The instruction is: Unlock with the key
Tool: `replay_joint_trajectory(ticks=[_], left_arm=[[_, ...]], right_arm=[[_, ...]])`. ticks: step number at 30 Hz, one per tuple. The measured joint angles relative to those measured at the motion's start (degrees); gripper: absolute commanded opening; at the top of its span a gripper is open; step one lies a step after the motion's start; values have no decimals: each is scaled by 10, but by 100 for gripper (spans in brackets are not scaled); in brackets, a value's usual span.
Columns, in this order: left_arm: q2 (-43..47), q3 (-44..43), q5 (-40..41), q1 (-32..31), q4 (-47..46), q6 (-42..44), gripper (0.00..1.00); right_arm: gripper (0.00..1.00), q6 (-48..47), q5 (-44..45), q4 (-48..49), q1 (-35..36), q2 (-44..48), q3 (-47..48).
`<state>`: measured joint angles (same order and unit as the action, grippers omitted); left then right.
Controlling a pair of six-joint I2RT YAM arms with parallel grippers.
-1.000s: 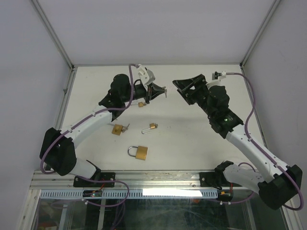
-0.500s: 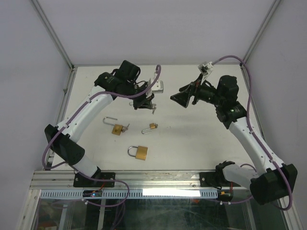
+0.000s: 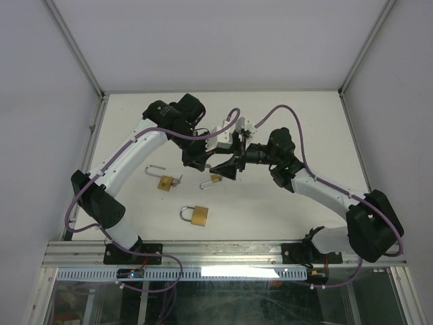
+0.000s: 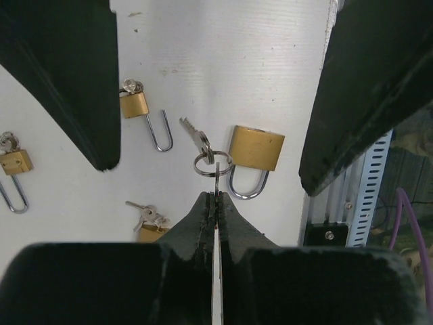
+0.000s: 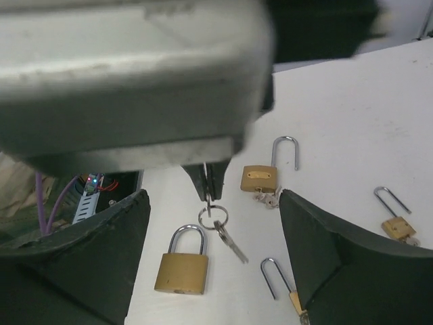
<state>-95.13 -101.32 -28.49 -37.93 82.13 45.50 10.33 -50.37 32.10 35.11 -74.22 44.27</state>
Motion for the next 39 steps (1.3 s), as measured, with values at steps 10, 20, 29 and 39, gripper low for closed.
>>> replay_joint_trajectory(ticks=[10,20,29,39], left_arm=[[19,10,0,0,-8,-3,0],[28,19,-1,0,-26,-14,0],[31,26,-4,0,-26,-15,0],[43,46,-4,0,-42,-26,0]], right_arm=[[42,-23,29,104,46,-39,-28],[46,-29,35,96,52,-39,-29],[19,-34,37,89,55,-39,-27],[0,-49,40,80,57,-35,-22]])
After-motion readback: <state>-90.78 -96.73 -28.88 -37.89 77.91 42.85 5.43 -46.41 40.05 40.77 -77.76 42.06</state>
